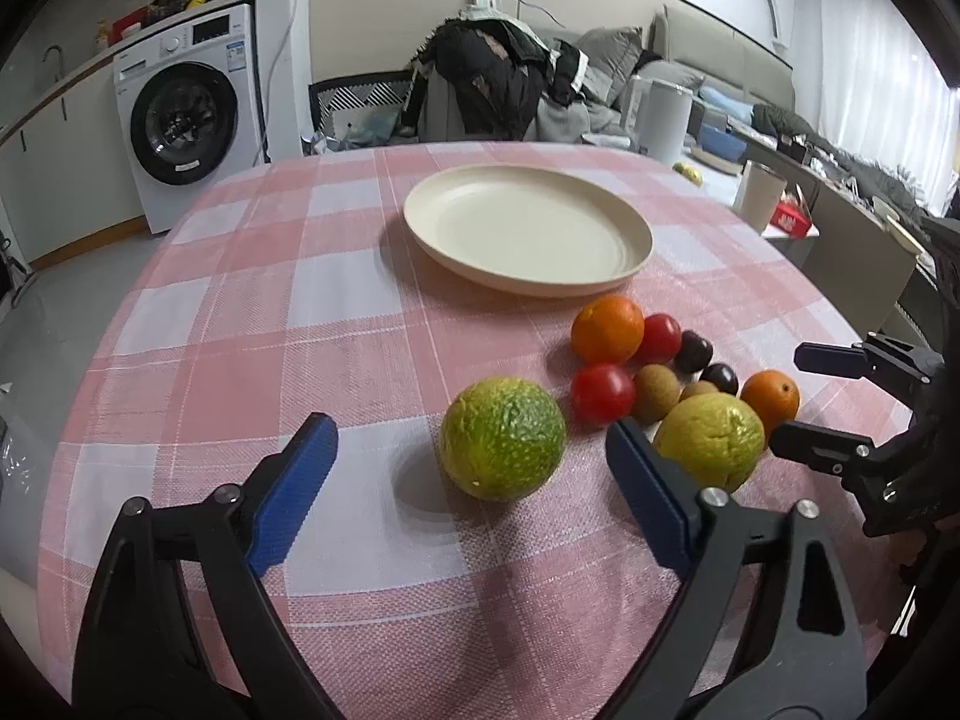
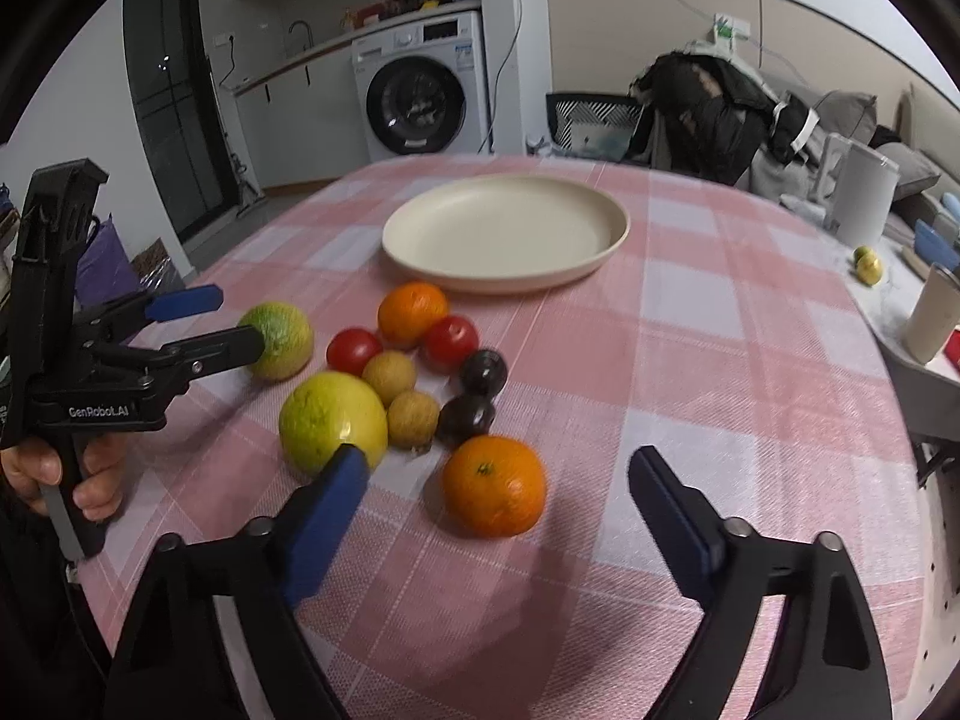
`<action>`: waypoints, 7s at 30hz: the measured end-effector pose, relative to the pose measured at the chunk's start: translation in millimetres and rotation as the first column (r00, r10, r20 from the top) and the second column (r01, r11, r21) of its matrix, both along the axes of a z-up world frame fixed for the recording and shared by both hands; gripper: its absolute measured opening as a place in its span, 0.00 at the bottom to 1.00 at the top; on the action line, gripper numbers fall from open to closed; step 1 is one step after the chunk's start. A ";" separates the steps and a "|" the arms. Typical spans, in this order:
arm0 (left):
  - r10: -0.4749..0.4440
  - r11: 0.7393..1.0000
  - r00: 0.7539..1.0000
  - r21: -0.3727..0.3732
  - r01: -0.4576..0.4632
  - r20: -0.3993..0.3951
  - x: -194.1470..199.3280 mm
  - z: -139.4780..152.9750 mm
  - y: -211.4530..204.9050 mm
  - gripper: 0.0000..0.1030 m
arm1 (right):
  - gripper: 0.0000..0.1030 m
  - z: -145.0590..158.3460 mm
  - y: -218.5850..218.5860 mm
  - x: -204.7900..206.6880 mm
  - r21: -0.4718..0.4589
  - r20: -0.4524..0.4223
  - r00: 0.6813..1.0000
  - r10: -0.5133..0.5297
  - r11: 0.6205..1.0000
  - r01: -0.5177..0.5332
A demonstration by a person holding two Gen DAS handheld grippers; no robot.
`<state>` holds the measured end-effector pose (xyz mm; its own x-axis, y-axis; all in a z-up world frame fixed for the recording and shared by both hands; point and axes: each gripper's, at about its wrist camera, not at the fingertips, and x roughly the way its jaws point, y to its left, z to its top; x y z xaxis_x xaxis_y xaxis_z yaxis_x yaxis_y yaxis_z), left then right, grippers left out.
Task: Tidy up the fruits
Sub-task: 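Grasp the green citrus with the left tool while the right tool grasps a mandarin orange, then carry both fruits onto the cream plate and open both tools, then withdraw both tools from the plate back toward the fruit, then reach the left tool to the yellow-green grapefruit and grasp it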
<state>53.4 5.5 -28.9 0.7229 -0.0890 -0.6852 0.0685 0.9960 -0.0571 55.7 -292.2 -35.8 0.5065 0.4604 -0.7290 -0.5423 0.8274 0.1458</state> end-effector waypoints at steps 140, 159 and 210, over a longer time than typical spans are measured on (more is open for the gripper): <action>0.046 0.998 0.994 0.031 -0.049 0.099 16.1 29.1 -10.4 0.99 | 1.00 31.1 26.3 37.9 0.046 0.077 0.991 -0.109 0.993 0.106; 0.037 0.999 0.995 0.002 -0.037 0.089 -5.4 30.7 -8.8 0.99 | 1.00 28.2 -13.8 25.9 0.017 0.086 0.992 -0.087 0.996 0.086; -0.130 0.990 0.983 -0.073 0.121 -0.127 9.2 -13.8 -66.4 0.99 | 1.00 -23.3 9.0 26.8 -0.172 -0.064 0.998 -0.017 0.985 0.006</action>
<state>62.5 -60.8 -42.7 0.6076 -0.2203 -0.7631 0.1803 0.9739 -0.1376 82.6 -283.2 -59.1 0.4600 0.3203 -0.8281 -0.5264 0.8494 0.0361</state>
